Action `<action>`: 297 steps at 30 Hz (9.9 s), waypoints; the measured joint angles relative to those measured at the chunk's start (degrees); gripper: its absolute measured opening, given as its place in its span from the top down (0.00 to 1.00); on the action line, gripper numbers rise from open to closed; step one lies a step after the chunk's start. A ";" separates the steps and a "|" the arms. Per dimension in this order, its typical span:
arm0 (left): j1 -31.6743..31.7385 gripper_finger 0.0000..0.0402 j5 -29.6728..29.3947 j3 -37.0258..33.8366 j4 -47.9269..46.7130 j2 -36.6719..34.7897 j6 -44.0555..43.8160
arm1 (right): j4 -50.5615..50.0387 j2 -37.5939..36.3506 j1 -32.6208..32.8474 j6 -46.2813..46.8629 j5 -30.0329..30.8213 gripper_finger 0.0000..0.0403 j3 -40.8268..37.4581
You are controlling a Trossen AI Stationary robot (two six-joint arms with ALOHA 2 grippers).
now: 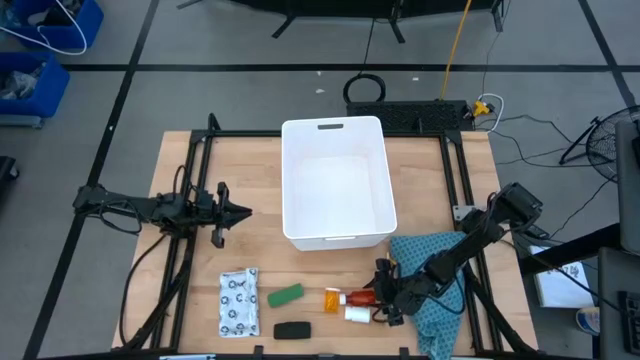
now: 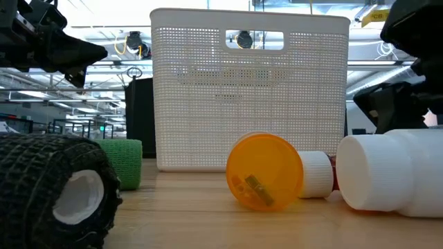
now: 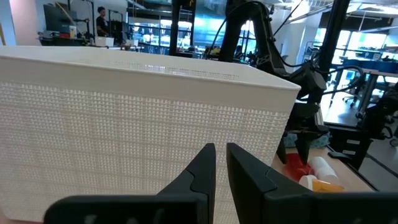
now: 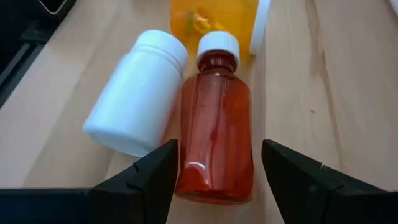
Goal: Pick & place medical supplies in basket/bin
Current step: Put the orange medicine bottle into the basket, then adjust the basket, then put the green bandage into the basket
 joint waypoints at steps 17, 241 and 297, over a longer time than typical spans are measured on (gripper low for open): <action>0.00 0.90 -0.02 0.00 0.04 0.00 0.09 | 1.29 1.59 -0.15 -2.34 2.17 0.64 0.02; 0.00 0.90 -0.22 -0.02 -4.22 -0.01 0.09 | -42.95 -40.13 -27.51 -19.99 -16.20 1.00 1.73; 0.02 0.90 -0.16 -0.02 -4.42 0.00 -0.25 | -56.26 -41.96 -25.76 -11.48 6.18 1.00 1.73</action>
